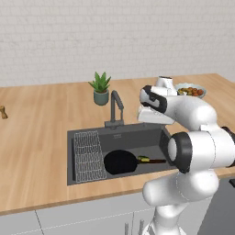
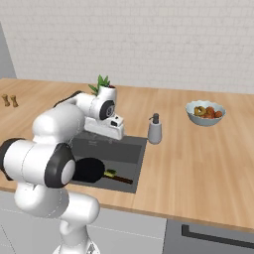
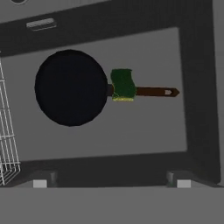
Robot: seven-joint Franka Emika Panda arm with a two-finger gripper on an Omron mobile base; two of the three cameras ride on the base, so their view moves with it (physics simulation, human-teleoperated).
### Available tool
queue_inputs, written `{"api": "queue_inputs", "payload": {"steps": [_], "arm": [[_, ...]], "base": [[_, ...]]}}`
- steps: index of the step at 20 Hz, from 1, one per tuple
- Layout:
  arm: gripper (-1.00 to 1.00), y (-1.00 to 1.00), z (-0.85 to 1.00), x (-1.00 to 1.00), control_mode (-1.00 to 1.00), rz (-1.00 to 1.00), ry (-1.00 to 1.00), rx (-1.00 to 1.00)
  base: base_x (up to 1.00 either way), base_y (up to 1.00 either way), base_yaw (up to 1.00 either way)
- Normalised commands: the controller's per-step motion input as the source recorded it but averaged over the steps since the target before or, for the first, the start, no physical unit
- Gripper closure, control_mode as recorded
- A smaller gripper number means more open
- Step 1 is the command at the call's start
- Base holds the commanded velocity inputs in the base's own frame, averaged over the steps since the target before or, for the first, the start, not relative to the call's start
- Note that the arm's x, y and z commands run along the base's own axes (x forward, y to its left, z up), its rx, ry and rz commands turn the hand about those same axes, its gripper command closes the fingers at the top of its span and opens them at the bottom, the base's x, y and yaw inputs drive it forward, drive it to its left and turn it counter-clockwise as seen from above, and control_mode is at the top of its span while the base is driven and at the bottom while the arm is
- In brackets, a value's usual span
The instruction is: Pick the pan and sponge and place them into the sink. Then turn on the water.
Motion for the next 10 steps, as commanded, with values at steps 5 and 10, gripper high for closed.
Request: {"api": "queue_inputs", "payload": {"steps": [5,10], "arm": [[-1.00,0.00,0.00,0.00,-1.00,0.00,0.00,0.00],[-1.00,0.00,0.00,0.00,-1.00,0.00,-0.03,0.03]], "base": [[0.00,0.00,0.00],[0.00,0.00,0.00]]}}
